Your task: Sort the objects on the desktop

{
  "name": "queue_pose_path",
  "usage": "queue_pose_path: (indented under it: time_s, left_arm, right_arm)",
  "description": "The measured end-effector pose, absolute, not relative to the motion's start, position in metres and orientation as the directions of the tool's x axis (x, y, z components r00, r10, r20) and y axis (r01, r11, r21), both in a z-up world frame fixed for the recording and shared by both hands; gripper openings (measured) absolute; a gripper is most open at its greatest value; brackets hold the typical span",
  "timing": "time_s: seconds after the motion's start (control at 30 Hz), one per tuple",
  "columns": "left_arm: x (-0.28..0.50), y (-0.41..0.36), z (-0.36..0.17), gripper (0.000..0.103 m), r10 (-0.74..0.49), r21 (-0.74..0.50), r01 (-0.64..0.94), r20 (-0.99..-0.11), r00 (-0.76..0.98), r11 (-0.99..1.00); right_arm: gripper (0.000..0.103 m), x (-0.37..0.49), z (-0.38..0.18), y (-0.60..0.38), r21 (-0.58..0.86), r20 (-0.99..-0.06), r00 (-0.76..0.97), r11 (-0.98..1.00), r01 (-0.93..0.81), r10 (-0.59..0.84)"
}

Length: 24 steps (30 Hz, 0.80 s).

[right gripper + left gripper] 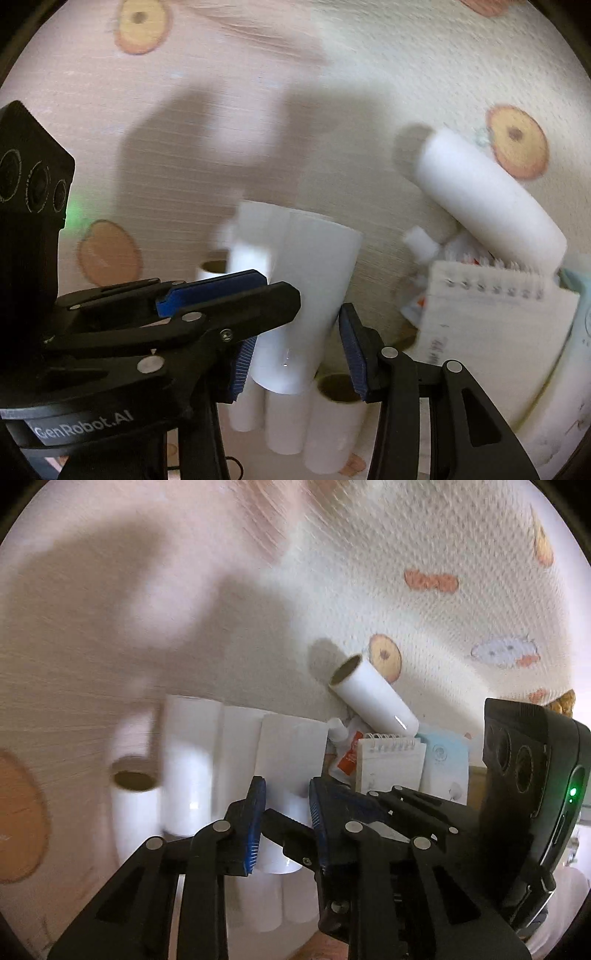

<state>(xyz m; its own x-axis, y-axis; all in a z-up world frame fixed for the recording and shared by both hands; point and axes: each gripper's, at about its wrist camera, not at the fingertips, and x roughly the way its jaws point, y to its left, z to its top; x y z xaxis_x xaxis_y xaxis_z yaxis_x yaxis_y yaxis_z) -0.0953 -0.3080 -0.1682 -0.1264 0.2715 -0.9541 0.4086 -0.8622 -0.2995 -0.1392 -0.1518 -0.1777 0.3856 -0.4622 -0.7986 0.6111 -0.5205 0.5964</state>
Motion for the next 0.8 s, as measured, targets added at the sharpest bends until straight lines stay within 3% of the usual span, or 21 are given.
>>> queue_pose_path:
  time_s: [0.23, 0.3, 0.47, 0.8]
  left_arm:
    - [-0.086, -0.33, -0.168, 0.027, 0.314, -0.356, 0.455, -0.935, -0.167, -0.816]
    - [-0.089, -0.327, -0.176, 0.036, 0.341, -0.371, 0.466, -0.928, -0.151, -0.803]
    - [-0.092, -0.316, -0.19, 0.047, 0.366, -0.382, 0.423, -0.922, -0.123, -0.822]
    - [-0.09, -0.317, -0.202, 0.047, 0.384, -0.416, 0.45, -0.909, -0.165, -0.791]
  right_arm:
    - [0.042, -0.132, -0.165, -0.161, 0.55, -0.823, 0.378, -0.43, 0.716, -0.424]
    - [0.042, -0.131, -0.163, -0.161, 0.548, -0.824, 0.381, -0.418, 0.724, -0.421]
    - [0.042, -0.128, -0.167, -0.156, 0.554, -0.823, 0.397, -0.42, 0.718, -0.407]
    - [0.042, -0.129, -0.156, -0.15, 0.557, -0.822, 0.409, -0.411, 0.722, -0.396]
